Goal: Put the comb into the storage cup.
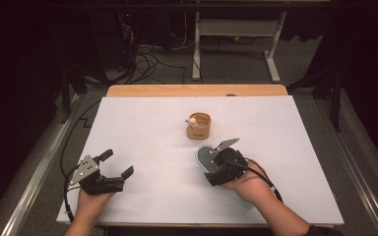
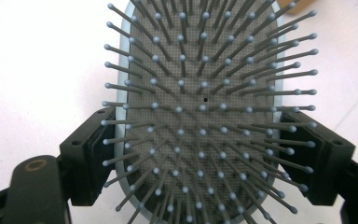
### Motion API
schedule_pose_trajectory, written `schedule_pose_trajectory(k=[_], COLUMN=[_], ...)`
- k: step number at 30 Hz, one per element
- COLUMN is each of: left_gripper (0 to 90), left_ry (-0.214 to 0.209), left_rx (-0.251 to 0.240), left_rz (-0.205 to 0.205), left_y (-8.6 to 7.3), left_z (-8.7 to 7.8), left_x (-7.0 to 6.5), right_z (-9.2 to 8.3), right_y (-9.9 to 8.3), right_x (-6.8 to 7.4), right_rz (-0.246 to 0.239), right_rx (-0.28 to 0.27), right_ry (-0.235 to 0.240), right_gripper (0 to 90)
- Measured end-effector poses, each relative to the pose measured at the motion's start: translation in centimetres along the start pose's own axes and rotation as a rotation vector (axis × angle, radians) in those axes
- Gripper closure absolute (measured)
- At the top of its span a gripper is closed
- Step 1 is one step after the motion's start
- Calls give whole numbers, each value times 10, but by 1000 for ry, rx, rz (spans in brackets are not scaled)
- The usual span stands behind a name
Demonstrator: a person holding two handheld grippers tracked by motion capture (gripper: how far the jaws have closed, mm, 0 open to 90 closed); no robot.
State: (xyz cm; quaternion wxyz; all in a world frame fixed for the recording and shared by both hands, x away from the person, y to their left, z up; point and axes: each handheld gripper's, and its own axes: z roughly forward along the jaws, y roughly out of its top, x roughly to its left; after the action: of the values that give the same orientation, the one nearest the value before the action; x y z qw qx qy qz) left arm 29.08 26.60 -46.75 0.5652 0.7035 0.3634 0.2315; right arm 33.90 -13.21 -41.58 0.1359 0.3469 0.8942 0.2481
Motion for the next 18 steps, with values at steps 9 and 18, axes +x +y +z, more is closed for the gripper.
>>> schedule_pose_trajectory(k=[9, 18], left_gripper=[11, 12], left_ry=[0, -4], left_rx=[2, 3], left_rz=[0, 2], left_y=[0, 0], left_z=[0, 0], left_x=[0, 0], right_z=[-6, -13], right_y=[0, 2], right_x=[-2, -5], right_rz=[-11, -10], right_rx=[-26, -72], right_ry=[-21, -30], right_gripper=[206, 205])
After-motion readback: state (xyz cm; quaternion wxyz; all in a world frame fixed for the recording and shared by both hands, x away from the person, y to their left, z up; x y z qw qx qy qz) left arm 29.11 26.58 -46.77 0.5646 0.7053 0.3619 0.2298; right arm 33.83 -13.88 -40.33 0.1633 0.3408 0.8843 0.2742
